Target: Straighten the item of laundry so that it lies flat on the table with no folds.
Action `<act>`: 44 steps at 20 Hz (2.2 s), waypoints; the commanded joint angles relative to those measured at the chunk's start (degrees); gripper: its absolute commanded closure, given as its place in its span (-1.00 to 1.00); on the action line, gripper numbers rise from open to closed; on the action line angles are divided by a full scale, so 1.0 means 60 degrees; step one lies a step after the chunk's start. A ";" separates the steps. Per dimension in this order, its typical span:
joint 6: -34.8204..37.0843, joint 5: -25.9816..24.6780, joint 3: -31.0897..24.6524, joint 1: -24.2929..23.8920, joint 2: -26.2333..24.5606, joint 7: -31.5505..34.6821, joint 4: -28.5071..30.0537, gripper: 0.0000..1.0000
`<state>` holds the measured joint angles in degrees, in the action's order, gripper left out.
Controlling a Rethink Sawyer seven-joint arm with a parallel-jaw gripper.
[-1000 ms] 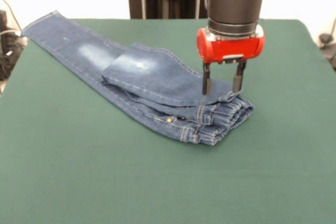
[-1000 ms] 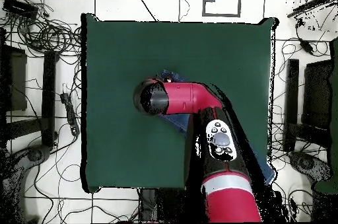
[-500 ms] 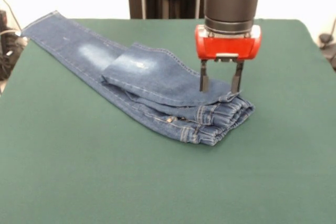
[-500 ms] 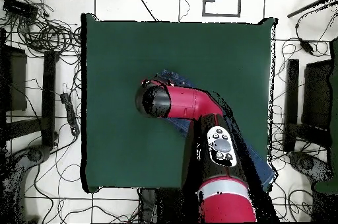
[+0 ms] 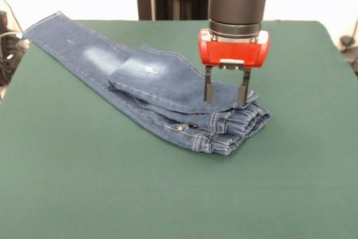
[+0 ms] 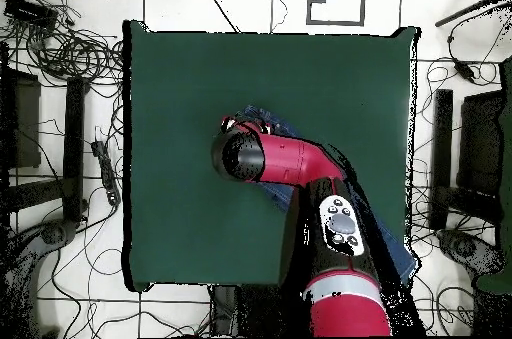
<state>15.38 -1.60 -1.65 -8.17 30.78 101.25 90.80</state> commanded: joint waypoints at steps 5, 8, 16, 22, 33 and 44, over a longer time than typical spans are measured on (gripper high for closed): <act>-0.0428 0.0358 -0.0152 0.0373 -0.1064 0.2161 0.1144 -1.00; -0.0398 0.0298 -0.0005 0.0573 -0.1061 0.2124 0.1166 -1.00; -0.0210 0.0841 0.0189 0.0950 -0.0953 0.2554 0.1243 -1.00; -0.0498 0.1178 -0.0198 0.0914 -0.0856 0.2580 0.1453 -1.00; -0.1253 0.1115 -0.0520 0.0420 -0.1351 0.2176 0.1198 -1.00; -0.1399 0.1241 -0.0701 0.0371 -0.1595 0.1945 0.0967 -1.00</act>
<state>6.80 3.22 0.19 -6.32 24.94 101.59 94.93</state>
